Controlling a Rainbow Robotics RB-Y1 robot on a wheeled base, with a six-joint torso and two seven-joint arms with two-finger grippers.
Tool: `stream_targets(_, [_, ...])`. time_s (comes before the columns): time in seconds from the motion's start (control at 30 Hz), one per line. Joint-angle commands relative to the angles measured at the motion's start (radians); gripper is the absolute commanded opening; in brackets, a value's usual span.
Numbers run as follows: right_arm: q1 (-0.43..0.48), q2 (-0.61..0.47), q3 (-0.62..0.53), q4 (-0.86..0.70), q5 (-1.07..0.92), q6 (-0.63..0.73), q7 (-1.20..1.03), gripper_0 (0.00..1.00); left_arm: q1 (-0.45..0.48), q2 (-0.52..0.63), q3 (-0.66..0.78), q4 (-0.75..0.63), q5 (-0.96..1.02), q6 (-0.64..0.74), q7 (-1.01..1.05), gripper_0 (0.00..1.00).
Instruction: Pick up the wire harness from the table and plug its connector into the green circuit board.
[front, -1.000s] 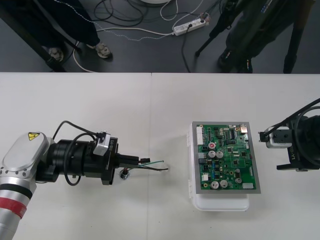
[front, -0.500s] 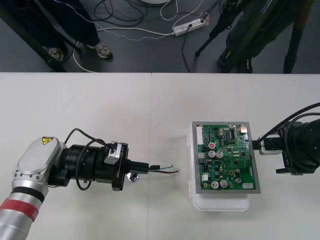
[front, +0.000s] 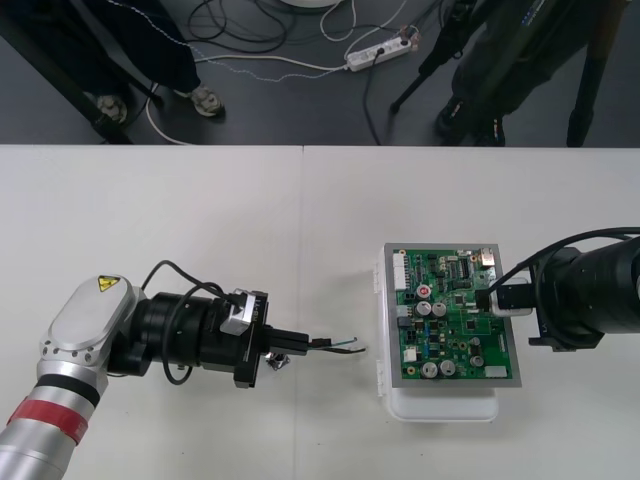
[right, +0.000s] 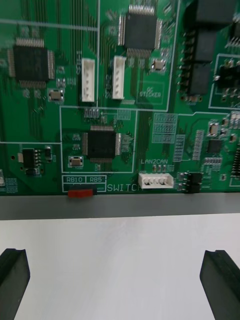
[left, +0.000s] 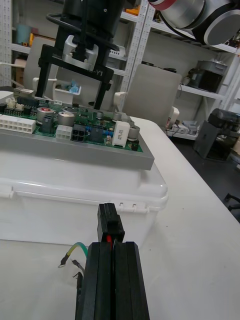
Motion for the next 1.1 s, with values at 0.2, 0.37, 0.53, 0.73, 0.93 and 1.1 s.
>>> stream_targets(0.2, [0.021, 0.017, 0.072, -0.030, 0.084, -0.005, -0.045, 1.00, -0.053, -0.028, -0.031, -0.008, 0.001, -0.029, -0.041, 0.00])
stream_targets(0.37, [0.021, 0.033, 0.108, -0.030, 0.134, -0.005, -0.057, 1.00, -0.060, -0.050, -0.021, -0.007, -0.005, -0.029, -0.023, 0.00])
stream_targets(0.53, [0.023, 0.054, 0.109, -0.030, 0.149, -0.005, -0.072, 1.00, -0.068, -0.071, -0.014, -0.007, -0.025, -0.029, -0.006, 0.00])
stream_targets(0.73, [0.023, 0.070, 0.115, -0.030, 0.155, -0.005, -0.087, 1.00, -0.074, -0.094, 0.005, -0.007, -0.054, -0.029, 0.013, 0.00])
stream_targets(0.93, [0.020, 0.073, 0.126, -0.030, 0.152, -0.005, -0.097, 1.00, -0.088, -0.120, 0.040, -0.007, -0.109, -0.029, 0.025, 0.00])
stream_targets(1.1, [0.020, 0.073, 0.126, -0.030, 0.149, -0.005, -0.100, 1.00, -0.099, -0.123, 0.040, -0.007, -0.108, -0.029, 0.039, 0.00])
